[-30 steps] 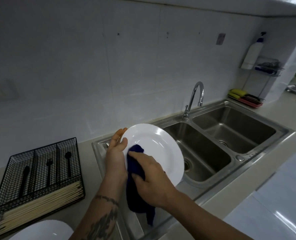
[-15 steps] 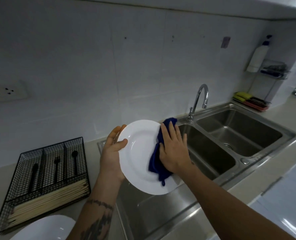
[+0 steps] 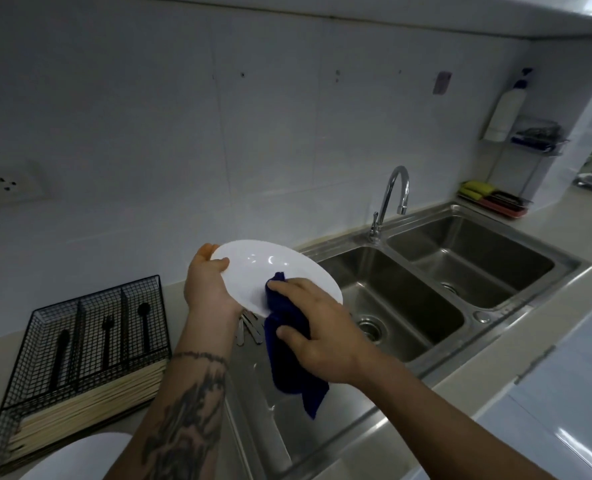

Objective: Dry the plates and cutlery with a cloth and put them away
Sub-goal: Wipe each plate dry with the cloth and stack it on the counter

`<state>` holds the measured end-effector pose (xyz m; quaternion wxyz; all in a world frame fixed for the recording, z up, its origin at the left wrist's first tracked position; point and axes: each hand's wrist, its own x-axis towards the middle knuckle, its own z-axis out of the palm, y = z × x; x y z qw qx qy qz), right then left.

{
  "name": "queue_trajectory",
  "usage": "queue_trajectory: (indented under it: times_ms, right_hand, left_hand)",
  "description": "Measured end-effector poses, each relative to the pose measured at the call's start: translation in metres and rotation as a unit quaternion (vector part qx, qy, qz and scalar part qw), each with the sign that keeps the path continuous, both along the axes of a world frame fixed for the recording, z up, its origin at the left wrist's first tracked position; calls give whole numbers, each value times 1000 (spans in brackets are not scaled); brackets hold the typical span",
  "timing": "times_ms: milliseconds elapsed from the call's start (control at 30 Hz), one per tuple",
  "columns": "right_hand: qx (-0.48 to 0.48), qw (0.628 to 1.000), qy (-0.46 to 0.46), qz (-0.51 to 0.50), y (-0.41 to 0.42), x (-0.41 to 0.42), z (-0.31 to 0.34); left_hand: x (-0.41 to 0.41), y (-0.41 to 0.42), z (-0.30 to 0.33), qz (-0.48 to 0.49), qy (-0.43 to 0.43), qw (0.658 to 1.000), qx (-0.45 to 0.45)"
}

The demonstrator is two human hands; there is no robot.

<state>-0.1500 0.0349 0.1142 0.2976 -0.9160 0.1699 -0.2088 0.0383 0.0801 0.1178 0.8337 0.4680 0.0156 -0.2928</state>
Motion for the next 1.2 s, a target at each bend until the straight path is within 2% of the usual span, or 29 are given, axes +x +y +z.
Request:
queue_trajectory:
  times_ms: [100, 233, 333, 400, 467, 600, 700, 767, 800, 900, 1000, 1067, 1133, 1200]
  right_hand:
    - [-109, 994, -25, -10, -12, -2, 6]
    - [-107, 992, -66, -14, -24, -9, 11]
    - [-59, 993, -103, -23, -34, -16, 23]
    - [-13, 994, -107, -22, -38, -22, 29]
    - [43, 995, -94, -17, -39, -27, 32]
    - [123, 988, -95, -14, -43, -37, 34]
    - [175, 978, -112, -25, -52, -42, 36]
    - [196, 971, -126, -55, -59, -43, 31]
    - [183, 971, -130, -84, -61, -42, 27]
    - [67, 979, -104, -162, -61, -33, 14]
    - [-47, 987, -49, -147, -44, -15, 6]
    - [-109, 985, -45, -128, -37, -7, 1]
    - [-120, 983, -47, -128, -39, -8, -3]
    - [-58, 985, -61, -153, -45, -17, -8]
  left_hand:
    - [4, 0, 6, 29, 54, 998, 22]
    - [-6, 2, 4, -18, 42, 998, 45]
    - [-16, 10, -4, -48, -52, 987, 141]
    - [-25, 18, -9, -62, -145, 964, 213]
    - [-30, 23, -19, -88, -243, 935, 242]
    - [-32, 41, -29, -205, -353, 894, 184]
    - [-37, 47, -25, -238, -356, 896, 118]
    - [-46, 44, -21, -227, -366, 896, 104]
    - [-51, 41, -20, -212, -372, 898, 106]
    - [-66, 28, -16, -179, -370, 907, 95]
    - [-77, 15, -15, -161, -377, 907, 98]
    - [-80, 12, -16, -151, -374, 909, 103]
    - [-79, 15, -16, -134, -357, 919, 103]
    - [-76, 18, -15, -113, -333, 931, 100]
